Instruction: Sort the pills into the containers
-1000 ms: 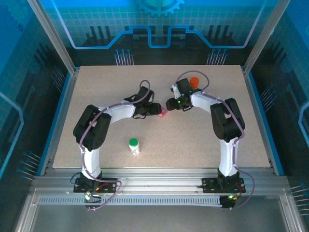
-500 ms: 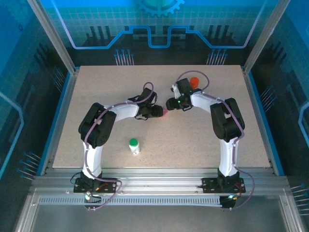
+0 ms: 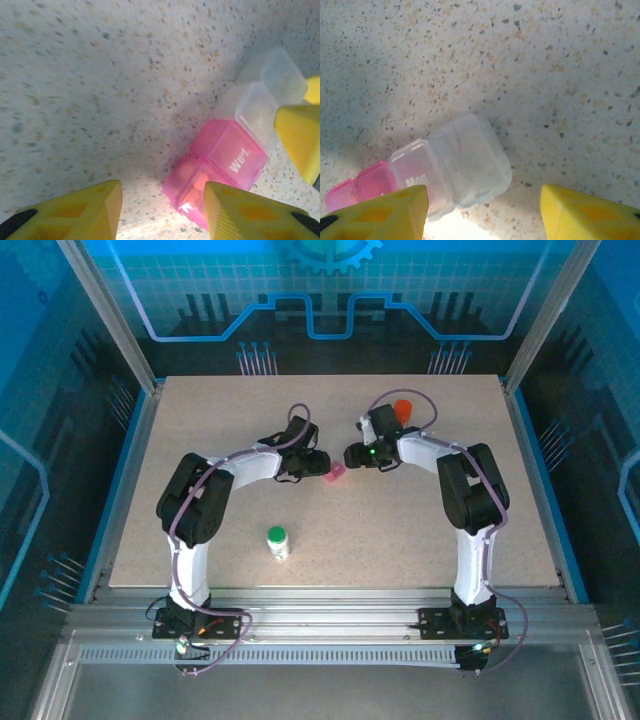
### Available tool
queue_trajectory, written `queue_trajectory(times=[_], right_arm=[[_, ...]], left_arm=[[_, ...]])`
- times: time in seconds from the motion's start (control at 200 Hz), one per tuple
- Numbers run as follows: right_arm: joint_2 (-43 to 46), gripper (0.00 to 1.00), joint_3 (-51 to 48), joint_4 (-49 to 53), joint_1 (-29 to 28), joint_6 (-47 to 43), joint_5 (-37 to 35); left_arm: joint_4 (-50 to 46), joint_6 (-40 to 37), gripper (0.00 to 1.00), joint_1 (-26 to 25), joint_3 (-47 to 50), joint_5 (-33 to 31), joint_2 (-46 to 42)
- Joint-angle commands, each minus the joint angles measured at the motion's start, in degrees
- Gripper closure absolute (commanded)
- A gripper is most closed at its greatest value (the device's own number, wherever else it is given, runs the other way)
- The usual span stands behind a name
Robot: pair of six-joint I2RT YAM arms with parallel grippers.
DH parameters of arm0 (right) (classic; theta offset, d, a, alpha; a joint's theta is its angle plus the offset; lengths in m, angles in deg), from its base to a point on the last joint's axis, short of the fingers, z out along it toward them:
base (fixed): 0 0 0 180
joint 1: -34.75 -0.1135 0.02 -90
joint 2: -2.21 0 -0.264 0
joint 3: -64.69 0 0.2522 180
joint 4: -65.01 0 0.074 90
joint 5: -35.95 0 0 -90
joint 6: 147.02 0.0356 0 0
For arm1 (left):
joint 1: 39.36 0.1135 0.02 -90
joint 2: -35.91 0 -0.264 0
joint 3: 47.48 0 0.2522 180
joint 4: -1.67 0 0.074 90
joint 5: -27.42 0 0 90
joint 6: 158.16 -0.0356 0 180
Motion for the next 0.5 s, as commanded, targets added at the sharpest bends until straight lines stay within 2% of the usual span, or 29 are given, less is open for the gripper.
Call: queue_trajectory(times=[0.0,0.16,0.275,0.365,0.495], right_arm=[[3.62,0.39,-0.47,-1.02,0.45,1.01,2.23],[3.69,0.39,1.06,-0.55,1.70,0.34,5.09],[1.26,0.39,5.21,3.73,3.15,-4.01,9.35],[-0.89,0.39,8.02,7.29,3.61,-7.79,8.45],[-2.33,0.40,8.42,5.35,3.90,-10.77,9.40]], left_arm=[[-0.92,-1.98,0.50,0.18,-0.52,-0.43,-4.68],[-1.82,-8.11,0.46,0.15,-1.42,2.64,-4.57],[-1.98,-11.28,0.44,0.17,-1.39,4.48,-4.84],[-3.34,-12.93,0.42,0.16,-2.40,4.15,-4.24],[-3.15,-14.38,0.42,0.15,-2.72,4.04,-3.87]])
